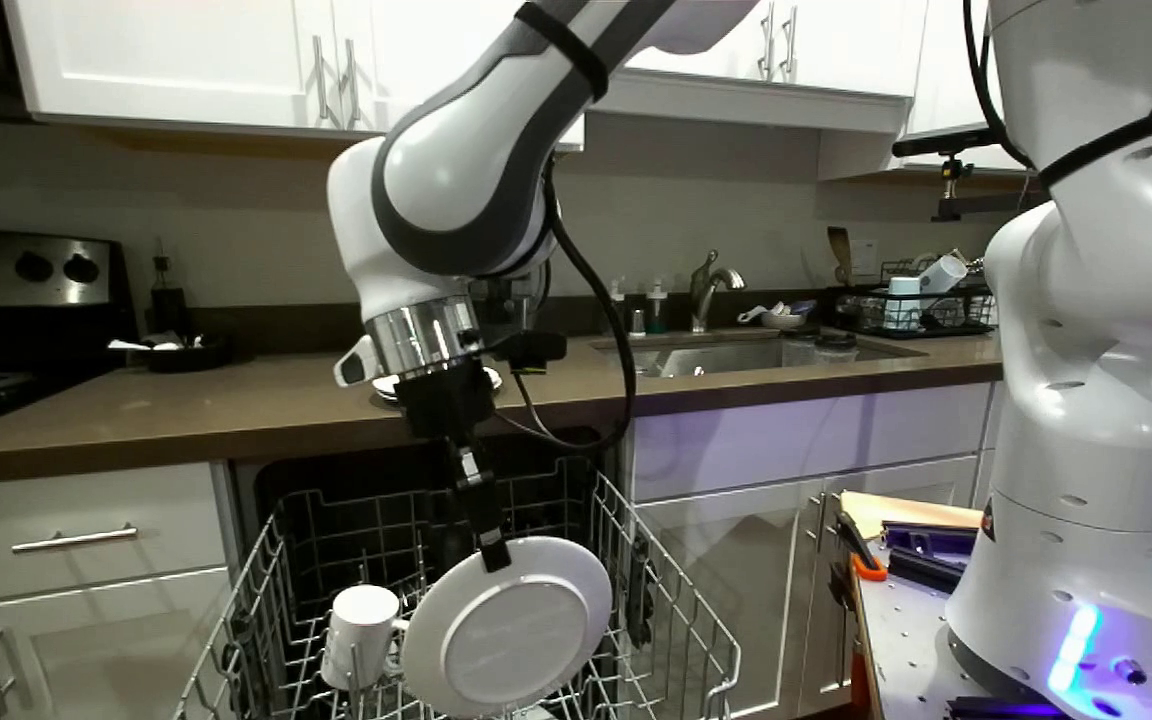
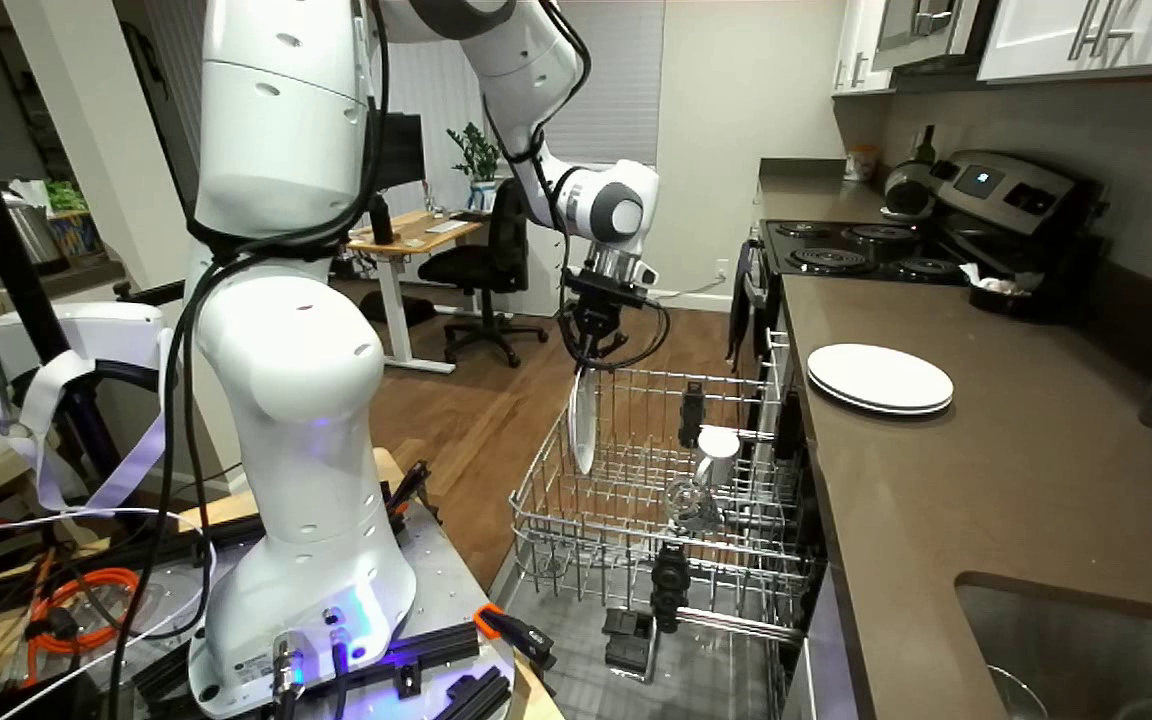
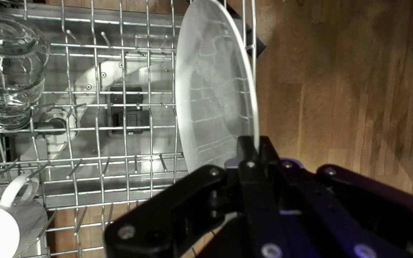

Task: Remove the topmost plate from the stack on the counter and put it inside the dishwasher

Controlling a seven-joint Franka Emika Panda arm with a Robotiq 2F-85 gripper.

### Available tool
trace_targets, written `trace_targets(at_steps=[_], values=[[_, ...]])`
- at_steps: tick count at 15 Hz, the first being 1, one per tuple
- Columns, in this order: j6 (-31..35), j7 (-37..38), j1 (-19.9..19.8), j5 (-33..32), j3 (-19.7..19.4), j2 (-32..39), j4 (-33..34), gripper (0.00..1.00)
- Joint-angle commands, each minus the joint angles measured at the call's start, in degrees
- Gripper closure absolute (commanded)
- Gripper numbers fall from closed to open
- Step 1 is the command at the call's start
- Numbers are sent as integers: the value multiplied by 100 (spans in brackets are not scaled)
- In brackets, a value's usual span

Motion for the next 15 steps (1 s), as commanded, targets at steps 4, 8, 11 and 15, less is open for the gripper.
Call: trace_targets(at_steps=[4, 8, 11, 15], values=[[-422, -382, -235, 195, 131, 486, 641, 95], [-534, -283, -325, 284, 148, 756, 913, 95], [-517, -255, -357, 320, 167, 901, 1021, 95], [-429, -234, -330, 241, 183, 1055, 1087, 95]])
